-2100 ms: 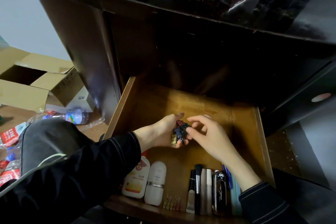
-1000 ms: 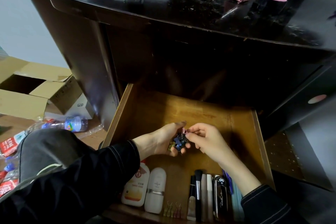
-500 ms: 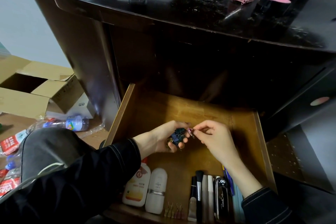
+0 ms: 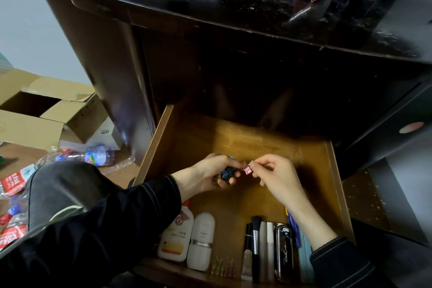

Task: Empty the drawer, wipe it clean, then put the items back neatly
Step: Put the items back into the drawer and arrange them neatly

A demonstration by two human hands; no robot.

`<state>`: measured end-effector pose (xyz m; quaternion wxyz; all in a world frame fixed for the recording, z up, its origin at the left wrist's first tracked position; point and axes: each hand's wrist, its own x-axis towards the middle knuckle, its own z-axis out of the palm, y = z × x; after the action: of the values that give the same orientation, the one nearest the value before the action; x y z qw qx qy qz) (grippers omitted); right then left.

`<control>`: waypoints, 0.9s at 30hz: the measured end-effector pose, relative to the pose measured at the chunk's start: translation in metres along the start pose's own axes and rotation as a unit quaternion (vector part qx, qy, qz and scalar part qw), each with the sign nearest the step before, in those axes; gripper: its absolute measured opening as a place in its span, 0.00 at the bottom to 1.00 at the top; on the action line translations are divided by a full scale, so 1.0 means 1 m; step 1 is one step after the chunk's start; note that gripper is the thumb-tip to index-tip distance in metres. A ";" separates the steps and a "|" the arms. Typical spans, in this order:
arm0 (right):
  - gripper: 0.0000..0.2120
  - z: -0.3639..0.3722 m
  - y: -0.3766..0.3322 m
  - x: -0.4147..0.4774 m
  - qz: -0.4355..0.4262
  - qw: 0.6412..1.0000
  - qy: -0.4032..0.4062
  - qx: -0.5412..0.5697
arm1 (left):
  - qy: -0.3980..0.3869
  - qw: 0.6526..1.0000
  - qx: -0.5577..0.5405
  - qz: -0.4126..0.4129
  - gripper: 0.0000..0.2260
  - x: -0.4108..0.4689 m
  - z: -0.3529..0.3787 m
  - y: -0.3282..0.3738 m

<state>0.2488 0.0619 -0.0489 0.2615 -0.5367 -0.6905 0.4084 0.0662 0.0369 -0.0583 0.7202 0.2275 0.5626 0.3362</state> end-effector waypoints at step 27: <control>0.04 0.054 0.001 -0.043 -0.042 0.833 -0.506 -0.218 | 0.093 0.995 -0.010 0.032 0.05 0.004 -0.005 0.000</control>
<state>0.2185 0.0061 -0.0753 -0.2317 -0.2686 -0.8192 0.4506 0.0615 0.0393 -0.0621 0.6557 0.2060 0.6160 0.3848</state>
